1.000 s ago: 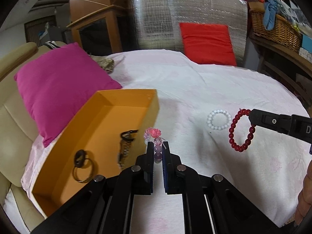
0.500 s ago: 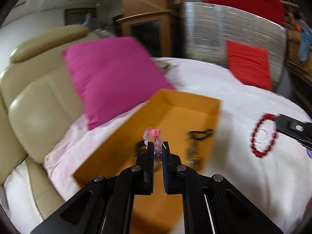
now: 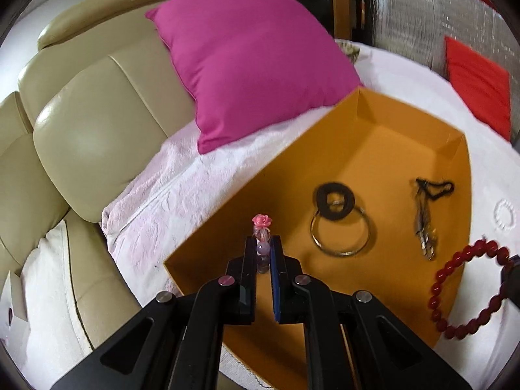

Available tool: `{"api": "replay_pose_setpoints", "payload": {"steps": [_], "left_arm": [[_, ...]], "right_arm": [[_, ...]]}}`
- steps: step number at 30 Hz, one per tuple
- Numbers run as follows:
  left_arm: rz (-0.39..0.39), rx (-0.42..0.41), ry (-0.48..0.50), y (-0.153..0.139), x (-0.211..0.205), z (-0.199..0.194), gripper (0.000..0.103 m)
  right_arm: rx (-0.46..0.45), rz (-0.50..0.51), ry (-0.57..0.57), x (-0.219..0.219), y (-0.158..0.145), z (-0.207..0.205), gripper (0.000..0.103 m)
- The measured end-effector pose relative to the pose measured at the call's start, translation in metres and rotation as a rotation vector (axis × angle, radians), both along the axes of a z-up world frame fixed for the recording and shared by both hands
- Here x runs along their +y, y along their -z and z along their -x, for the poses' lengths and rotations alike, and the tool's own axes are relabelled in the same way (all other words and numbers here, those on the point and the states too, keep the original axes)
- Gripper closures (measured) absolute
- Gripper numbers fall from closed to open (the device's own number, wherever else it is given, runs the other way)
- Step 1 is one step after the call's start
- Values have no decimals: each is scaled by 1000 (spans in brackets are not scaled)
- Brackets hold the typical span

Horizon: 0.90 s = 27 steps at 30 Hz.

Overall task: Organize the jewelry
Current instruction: 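Carry pink and red bracelets into the orange box with both tools, then open both tools in the box and withdraw them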

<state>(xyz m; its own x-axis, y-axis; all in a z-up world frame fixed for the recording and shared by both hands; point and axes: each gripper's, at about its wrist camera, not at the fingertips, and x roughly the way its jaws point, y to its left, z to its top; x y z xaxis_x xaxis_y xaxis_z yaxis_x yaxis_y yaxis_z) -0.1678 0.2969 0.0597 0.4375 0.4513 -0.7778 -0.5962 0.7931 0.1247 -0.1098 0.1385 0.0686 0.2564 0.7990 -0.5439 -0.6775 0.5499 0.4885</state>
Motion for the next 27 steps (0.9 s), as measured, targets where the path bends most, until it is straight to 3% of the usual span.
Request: {"api": "replay_pose_setpoints", "payload": {"steps": [7, 9, 11, 12, 27], "left_arm": [[24, 88, 31, 13, -6, -7, 94], [22, 102, 37, 15, -9, -9, 84], [17, 105, 46, 15, -12, -11, 62], [9, 102, 49, 14, -14, -12, 60], [-119, 17, 117, -4, -48, -24, 58]], "right_arm": [[39, 66, 15, 2, 20, -7, 91], [49, 71, 32, -2, 21, -9, 91], [71, 77, 41, -6, 22, -13, 91], [70, 77, 52, -9, 22, -14, 91], [111, 133, 250, -89, 24, -51, 91]]}}
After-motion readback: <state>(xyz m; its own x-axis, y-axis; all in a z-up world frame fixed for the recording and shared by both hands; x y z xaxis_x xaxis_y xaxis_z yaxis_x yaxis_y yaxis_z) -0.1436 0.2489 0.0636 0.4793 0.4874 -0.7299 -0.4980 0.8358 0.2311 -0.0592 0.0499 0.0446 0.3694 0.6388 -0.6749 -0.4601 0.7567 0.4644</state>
